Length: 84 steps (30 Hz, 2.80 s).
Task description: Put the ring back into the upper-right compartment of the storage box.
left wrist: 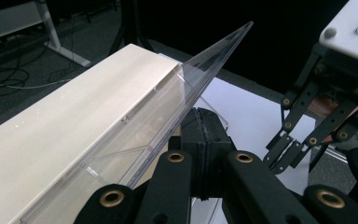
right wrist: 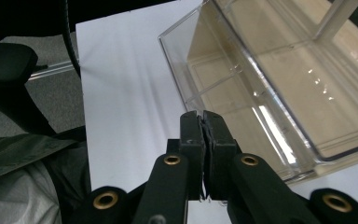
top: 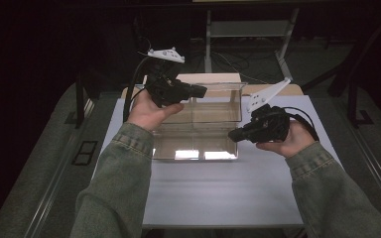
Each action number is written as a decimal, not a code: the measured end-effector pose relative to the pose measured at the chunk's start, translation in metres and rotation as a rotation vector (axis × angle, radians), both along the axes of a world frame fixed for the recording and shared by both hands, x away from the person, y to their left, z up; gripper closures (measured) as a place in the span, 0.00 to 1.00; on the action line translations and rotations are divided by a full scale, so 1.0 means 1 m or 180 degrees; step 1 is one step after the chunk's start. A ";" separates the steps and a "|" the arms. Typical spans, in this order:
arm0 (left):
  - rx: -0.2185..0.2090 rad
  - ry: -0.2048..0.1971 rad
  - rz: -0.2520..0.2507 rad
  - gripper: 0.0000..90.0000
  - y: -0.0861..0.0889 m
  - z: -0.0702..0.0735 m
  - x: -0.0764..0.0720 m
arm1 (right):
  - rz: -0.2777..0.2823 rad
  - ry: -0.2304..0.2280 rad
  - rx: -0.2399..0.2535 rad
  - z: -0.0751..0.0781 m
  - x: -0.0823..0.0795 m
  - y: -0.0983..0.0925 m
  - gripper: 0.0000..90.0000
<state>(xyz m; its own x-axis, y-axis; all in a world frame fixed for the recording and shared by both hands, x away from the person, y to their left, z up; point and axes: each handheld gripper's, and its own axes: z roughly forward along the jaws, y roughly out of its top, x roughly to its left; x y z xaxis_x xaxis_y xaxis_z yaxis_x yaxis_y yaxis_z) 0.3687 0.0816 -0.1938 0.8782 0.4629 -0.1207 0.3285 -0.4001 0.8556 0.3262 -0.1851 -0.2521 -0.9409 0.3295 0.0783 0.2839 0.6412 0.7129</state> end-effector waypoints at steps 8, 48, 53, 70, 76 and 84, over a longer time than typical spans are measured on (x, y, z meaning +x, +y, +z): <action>0.0006 -0.0003 -0.0002 0.99 0.000 0.000 0.000 | -0.0085 -0.0038 0.0040 0.009 0.007 -0.004 0.97; -0.0026 -0.0016 0.0009 0.99 0.000 0.000 0.001 | -0.0458 -0.0075 0.0106 0.012 0.052 0.003 0.97; -0.0025 -0.0019 0.0007 0.99 0.000 0.000 0.001 | -0.0457 -0.0059 0.0127 0.005 0.053 0.002 0.97; -0.0036 -0.0023 0.0013 0.99 0.000 -0.001 0.000 | -0.0509 -0.0037 0.0311 -0.006 0.046 -0.011 0.81; -0.0047 -0.0021 0.0023 0.99 0.000 -0.001 0.000 | -0.0574 -0.0049 0.0448 -0.003 0.038 -0.019 0.62; -0.0040 -0.0024 0.0028 0.99 0.000 -0.001 0.000 | -0.0654 -0.0038 0.0450 0.000 0.025 -0.027 0.43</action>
